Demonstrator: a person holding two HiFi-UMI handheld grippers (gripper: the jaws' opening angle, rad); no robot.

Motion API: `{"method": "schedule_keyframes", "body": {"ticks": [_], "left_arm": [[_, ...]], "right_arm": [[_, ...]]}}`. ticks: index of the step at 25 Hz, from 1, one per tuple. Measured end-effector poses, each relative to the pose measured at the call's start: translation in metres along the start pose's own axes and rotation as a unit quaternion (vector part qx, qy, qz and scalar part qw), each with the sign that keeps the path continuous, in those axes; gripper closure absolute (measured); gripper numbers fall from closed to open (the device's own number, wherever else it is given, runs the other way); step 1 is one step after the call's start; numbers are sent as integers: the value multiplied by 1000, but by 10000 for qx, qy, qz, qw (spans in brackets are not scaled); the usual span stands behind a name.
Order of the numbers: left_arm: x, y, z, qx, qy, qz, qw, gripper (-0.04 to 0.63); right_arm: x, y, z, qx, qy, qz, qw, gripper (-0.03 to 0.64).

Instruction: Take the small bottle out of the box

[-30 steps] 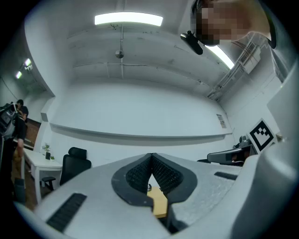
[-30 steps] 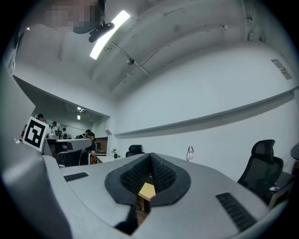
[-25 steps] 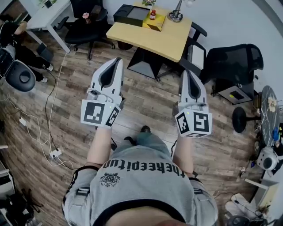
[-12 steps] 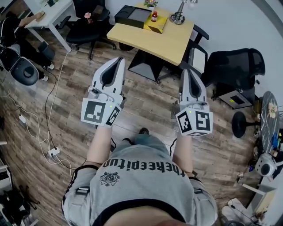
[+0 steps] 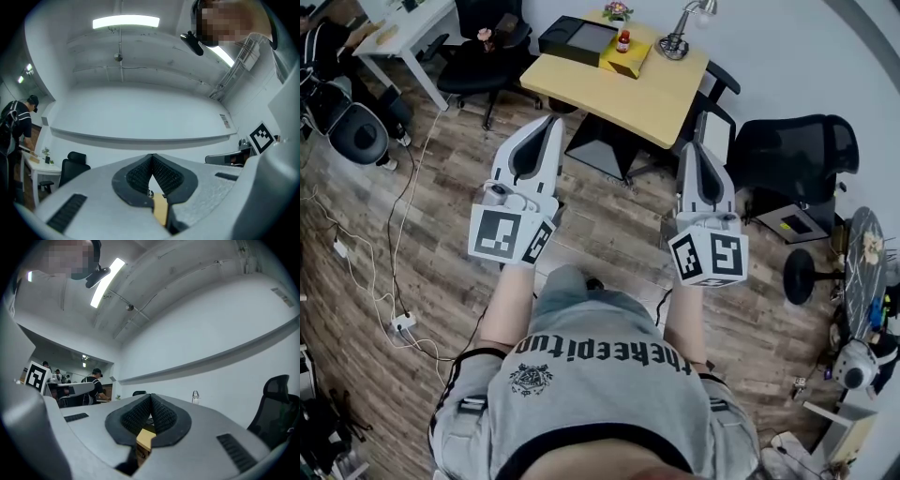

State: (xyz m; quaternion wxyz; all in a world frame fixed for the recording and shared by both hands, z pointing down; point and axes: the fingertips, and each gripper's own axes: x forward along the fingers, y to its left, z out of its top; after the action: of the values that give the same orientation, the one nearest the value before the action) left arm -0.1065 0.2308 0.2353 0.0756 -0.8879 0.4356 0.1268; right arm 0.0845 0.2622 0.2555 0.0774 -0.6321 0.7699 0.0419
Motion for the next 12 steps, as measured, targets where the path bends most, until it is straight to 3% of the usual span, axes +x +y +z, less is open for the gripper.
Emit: {"method": "schedule_keyframes", "body": {"ticks": [12], "left_arm": [[60,25,-19,-42,-18,-154,9999,592]], "right_arm": [[62,-26,-9,-94,26,-106,9999,615]]}}
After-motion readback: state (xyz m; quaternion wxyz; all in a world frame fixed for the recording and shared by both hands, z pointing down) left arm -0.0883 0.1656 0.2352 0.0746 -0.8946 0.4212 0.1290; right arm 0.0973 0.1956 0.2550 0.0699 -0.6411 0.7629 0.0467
